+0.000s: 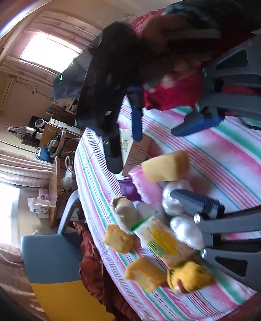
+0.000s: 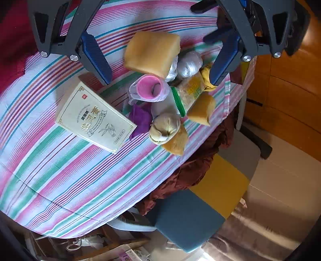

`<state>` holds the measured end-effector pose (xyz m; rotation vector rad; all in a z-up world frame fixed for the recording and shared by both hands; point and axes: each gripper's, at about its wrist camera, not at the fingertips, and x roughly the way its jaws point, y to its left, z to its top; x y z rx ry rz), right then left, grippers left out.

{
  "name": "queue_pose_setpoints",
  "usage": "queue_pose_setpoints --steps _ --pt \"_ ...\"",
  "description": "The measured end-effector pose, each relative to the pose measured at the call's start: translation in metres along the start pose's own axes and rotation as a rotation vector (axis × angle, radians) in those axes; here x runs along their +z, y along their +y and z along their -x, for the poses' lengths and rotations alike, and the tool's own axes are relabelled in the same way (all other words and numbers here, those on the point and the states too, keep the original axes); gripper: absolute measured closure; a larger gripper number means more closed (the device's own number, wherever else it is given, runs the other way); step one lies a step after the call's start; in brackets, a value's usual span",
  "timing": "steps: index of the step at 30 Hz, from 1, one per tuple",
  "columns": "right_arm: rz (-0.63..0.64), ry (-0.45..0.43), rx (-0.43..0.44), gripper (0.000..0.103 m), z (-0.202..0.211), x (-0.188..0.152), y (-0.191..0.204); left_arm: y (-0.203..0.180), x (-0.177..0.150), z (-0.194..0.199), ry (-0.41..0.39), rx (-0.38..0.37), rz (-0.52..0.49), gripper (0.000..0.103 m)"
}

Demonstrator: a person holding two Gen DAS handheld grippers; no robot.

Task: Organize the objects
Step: 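Grasp the yellow sponge with the left tool while the right tool grasps the pink roller, then carry the sponge and pink roller into the gold tray and release both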

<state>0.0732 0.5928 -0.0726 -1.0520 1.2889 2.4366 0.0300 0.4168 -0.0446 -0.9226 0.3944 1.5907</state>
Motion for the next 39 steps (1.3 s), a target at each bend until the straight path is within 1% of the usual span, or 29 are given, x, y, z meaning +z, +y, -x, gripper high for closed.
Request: queue_pose_setpoints --steps 2,5,7,8,9,10,14,15,17,19,21,24,25,26,27,30,31,32,33,35,37,39 --pt "-0.002 -0.002 0.002 0.005 0.001 0.002 0.0 0.001 0.008 -0.013 0.021 -0.007 0.005 0.043" --pt "-0.019 -0.013 0.015 0.005 0.005 0.006 -0.004 0.002 0.014 -0.038 0.074 -0.009 -0.003 0.043" --pt "-0.026 -0.017 0.02 0.005 0.005 0.007 -0.005 0.001 0.015 -0.055 0.115 -0.009 0.002 0.047" --pt "-0.029 -0.016 0.021 0.005 0.005 0.008 -0.006 -0.001 0.014 -0.059 0.113 -0.006 -0.01 0.051" --pt "-0.033 -0.012 0.016 0.005 0.003 0.008 -0.006 -0.004 0.013 -0.062 0.1 0.007 -0.042 0.066" --pt "-0.034 -0.009 0.006 0.005 0.002 0.008 -0.007 -0.006 0.012 -0.062 0.09 0.019 -0.063 0.067" --pt "-0.041 0.005 0.009 0.006 -0.002 0.008 -0.009 -0.006 -0.002 -0.046 0.032 0.014 -0.071 0.07" --pt "-0.04 0.014 0.009 0.009 -0.004 0.007 -0.009 -0.004 -0.007 -0.038 0.017 0.012 -0.068 0.07" --pt "-0.035 0.049 0.022 0.012 -0.01 0.006 -0.008 -0.002 -0.011 -0.029 -0.009 0.016 -0.06 0.07" --pt "-0.021 0.122 0.057 0.012 -0.023 0.002 -0.004 -0.002 -0.017 -0.02 -0.032 0.016 -0.074 0.07" --pt "-0.003 0.176 0.09 0.012 -0.032 -0.003 0.003 -0.004 -0.023 -0.016 -0.033 0.016 -0.098 0.07" --pt "0.038 0.219 0.101 0.012 -0.043 -0.01 0.014 -0.01 -0.029 -0.009 -0.046 0.012 -0.108 0.07" --pt "0.056 0.219 0.085 0.015 -0.044 -0.013 0.017 -0.012 -0.031 -0.005 -0.055 0.014 -0.11 0.07" --pt "0.075 0.223 0.076 0.023 -0.044 -0.014 0.02 -0.013 -0.032 -0.002 -0.064 0.024 -0.114 0.07" --pt "0.097 0.216 0.068 0.049 -0.043 -0.016 0.023 -0.013 -0.033 0.002 -0.072 0.037 -0.11 0.07" --pt "0.169 0.184 0.048 0.05 -0.038 -0.02 0.034 -0.008 -0.036 0.011 -0.079 0.035 -0.074 0.071" --pt "0.184 0.168 0.03 0.05 -0.037 -0.021 0.037 -0.007 -0.036 0.014 -0.079 0.032 -0.07 0.071" --pt "0.189 0.142 -0.016 0.05 -0.035 -0.019 0.035 -0.008 -0.037 0.018 -0.082 0.028 -0.071 0.071" --pt "0.172 0.123 -0.044 0.05 -0.03 -0.016 0.028 -0.011 -0.041 0.024 -0.086 0.024 -0.082 0.071" --pt "0.082 0.067 -0.057 0.05 -0.017 -0.005 0.006 -0.014 -0.048 0.033 -0.088 0.022 -0.08 0.071" --pt "0.025 0.041 -0.039 0.05 -0.009 0.0 -0.008 -0.009 -0.056 0.046 -0.089 0.013 -0.035 0.07" --pt "0.03 0.016 -0.047 0.05 -0.003 0.0 -0.008 -0.005 -0.066 0.063 -0.098 0.027 0.002 0.07"
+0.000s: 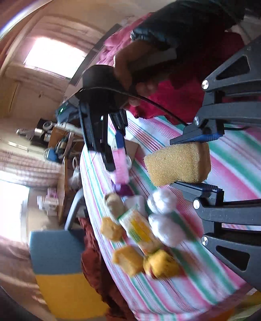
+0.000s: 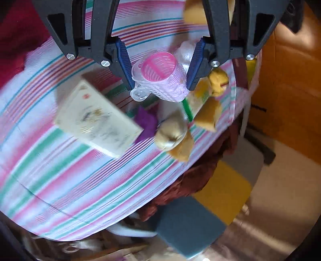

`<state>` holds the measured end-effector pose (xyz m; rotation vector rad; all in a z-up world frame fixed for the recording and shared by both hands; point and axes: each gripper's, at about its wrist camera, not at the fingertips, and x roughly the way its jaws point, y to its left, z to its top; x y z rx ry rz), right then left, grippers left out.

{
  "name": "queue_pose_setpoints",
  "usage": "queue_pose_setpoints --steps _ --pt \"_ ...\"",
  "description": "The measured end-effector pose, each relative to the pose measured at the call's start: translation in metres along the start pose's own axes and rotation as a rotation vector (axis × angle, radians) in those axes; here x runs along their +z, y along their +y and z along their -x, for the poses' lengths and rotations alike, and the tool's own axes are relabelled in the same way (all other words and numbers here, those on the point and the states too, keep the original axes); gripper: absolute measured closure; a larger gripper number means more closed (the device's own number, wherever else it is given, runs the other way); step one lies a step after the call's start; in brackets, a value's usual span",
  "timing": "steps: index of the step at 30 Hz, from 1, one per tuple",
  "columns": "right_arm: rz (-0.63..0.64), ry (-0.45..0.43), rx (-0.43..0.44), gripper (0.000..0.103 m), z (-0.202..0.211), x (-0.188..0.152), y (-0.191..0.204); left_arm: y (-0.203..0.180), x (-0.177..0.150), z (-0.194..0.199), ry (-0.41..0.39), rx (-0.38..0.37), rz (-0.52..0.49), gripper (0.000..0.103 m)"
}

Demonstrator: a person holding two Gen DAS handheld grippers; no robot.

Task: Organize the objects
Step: 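Carry the sponge and pink roller into the gold tray and release both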

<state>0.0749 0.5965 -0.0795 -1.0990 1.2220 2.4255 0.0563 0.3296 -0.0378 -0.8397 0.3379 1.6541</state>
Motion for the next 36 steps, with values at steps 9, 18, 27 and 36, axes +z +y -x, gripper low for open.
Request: queue_pose_setpoints --steps 9,18,27,36 --pt "0.201 -0.028 0.053 0.049 0.011 -0.019 0.071 0.065 -0.047 0.113 -0.104 0.204 0.193 0.07" --pt "0.428 0.112 0.209 0.049 -0.028 -0.076 0.207 0.146 -0.118 0.196 -0.148 0.485 0.434 0.069" --pt "0.581 0.329 0.213 0.049 -0.126 -0.134 0.318 0.185 -0.176 0.216 -0.112 0.587 0.557 0.068" --pt "0.57 0.47 0.307 0.049 -0.18 -0.189 0.381 0.183 -0.187 0.227 -0.17 0.532 0.568 0.068"
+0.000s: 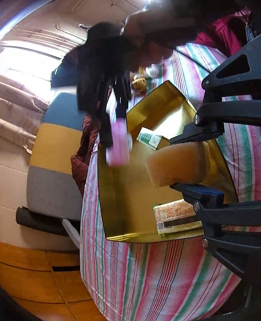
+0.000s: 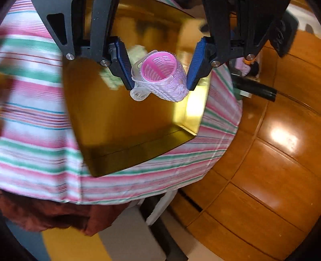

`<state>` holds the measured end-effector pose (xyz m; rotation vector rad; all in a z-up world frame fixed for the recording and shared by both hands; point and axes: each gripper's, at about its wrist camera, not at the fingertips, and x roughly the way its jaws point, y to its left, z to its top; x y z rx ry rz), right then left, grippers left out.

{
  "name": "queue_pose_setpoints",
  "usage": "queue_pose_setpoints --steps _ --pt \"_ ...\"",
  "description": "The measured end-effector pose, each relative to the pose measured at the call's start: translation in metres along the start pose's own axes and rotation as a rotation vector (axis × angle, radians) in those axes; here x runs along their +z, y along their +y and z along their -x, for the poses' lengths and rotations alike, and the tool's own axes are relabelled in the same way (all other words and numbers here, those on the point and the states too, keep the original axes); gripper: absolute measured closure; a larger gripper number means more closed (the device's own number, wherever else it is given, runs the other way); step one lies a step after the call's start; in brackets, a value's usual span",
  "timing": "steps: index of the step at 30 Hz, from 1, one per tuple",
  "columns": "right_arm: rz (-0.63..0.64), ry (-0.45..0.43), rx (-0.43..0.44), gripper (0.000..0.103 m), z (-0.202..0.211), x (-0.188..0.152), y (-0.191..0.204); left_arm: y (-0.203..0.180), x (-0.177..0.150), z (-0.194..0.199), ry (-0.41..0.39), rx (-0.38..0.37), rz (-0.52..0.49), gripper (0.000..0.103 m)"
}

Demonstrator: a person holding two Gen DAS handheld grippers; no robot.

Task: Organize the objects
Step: 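Carry the sponge and pink roller into the gold tray and release both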

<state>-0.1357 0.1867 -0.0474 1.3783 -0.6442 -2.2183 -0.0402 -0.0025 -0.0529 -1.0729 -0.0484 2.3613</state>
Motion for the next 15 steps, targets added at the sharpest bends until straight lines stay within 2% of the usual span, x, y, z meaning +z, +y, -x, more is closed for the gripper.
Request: queue_pose_setpoints --steps 4,10,12,15 --pt "0.012 0.016 0.021 0.049 -0.017 0.003 0.02 -0.001 -0.002 0.005 -0.01 -0.029 -0.006 0.068" --pt "0.025 -0.009 -0.009 0.049 -0.015 0.017 0.03 0.002 0.0 0.007 -0.02 -0.052 0.017 0.068" --pt "0.032 -0.039 -0.052 0.049 -0.008 0.022 0.028 0.008 0.006 0.008 -0.026 -0.059 0.044 0.068" --pt "0.044 -0.085 -0.19 0.048 0.0 0.032 0.014 0.011 0.009 0.006 -0.021 -0.067 0.047 0.068"
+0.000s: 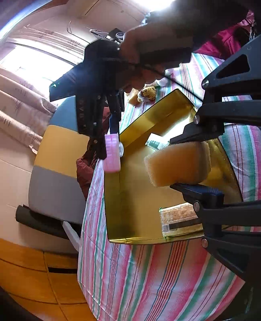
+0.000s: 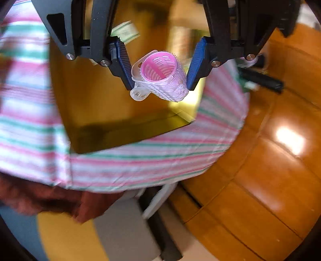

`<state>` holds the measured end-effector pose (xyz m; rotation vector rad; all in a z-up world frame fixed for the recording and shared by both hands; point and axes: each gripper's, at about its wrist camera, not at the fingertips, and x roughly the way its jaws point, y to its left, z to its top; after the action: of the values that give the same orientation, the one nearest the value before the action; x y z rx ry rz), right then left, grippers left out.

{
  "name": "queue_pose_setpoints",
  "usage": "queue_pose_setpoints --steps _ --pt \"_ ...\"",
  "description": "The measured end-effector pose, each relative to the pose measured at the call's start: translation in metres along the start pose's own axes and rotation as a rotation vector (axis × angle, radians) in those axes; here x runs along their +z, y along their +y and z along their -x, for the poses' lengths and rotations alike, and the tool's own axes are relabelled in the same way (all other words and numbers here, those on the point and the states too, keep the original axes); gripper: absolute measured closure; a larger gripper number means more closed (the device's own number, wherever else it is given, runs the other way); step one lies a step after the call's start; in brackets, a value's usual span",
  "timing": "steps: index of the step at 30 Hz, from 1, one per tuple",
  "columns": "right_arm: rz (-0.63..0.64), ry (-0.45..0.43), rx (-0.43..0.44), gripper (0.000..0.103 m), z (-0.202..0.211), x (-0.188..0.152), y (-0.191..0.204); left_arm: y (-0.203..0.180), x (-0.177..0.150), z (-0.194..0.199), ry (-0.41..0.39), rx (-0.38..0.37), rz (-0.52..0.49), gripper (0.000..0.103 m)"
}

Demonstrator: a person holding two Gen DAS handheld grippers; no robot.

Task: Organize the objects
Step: 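Carry the sponge and pink roller into the gold tray and release both, then move both open tools back from the tray toward the remaining items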

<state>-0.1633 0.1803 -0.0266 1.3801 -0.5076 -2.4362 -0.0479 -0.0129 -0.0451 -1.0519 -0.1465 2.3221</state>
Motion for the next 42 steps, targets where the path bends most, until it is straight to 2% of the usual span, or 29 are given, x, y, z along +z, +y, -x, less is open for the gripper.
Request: queue_pose_setpoints --steps 3,5,7,8,12,17,21,25,30,35,42 --pt "-0.015 -0.023 -0.075 0.047 -0.005 0.013 -0.018 -0.006 -0.002 -0.004 0.015 0.004 -0.027 0.068" --pt "-0.05 -0.045 -0.092 0.043 -0.007 0.023 -0.033 -0.008 -0.005 -0.009 0.035 0.014 -0.035 0.065" --pt "-0.083 -0.07 -0.095 0.016 -0.003 0.027 -0.046 -0.008 -0.007 -0.013 0.048 0.044 -0.037 0.057" --pt "-0.09 -0.085 -0.103 0.014 0.001 0.027 -0.051 -0.007 -0.007 -0.015 0.057 0.058 -0.038 0.056" --pt "-0.122 -0.103 -0.081 0.014 0.017 0.015 -0.063 -0.003 -0.008 -0.021 0.081 0.081 -0.015 0.053" --pt "-0.104 -0.103 -0.084 0.01 0.031 -0.017 -0.064 -0.005 -0.007 -0.015 0.065 0.095 0.0 0.053" --pt "-0.064 -0.098 -0.108 0.003 0.039 -0.045 -0.058 -0.011 0.0 -0.005 0.038 0.143 0.005 0.053" --pt "-0.018 -0.111 -0.132 0.0 0.046 -0.066 -0.049 -0.016 0.007 0.006 0.009 0.205 0.007 0.053" --pt "0.042 -0.133 -0.165 0.0 0.055 -0.081 -0.035 -0.026 0.012 0.019 -0.025 0.244 -0.008 0.053" --pt "0.106 -0.155 -0.205 0.0 0.064 -0.094 -0.022 -0.035 0.013 0.021 -0.024 0.263 -0.03 0.053" --pt "0.127 -0.172 -0.25 0.0 0.073 -0.105 -0.025 -0.05 0.011 0.019 -0.025 0.285 -0.079 0.053"
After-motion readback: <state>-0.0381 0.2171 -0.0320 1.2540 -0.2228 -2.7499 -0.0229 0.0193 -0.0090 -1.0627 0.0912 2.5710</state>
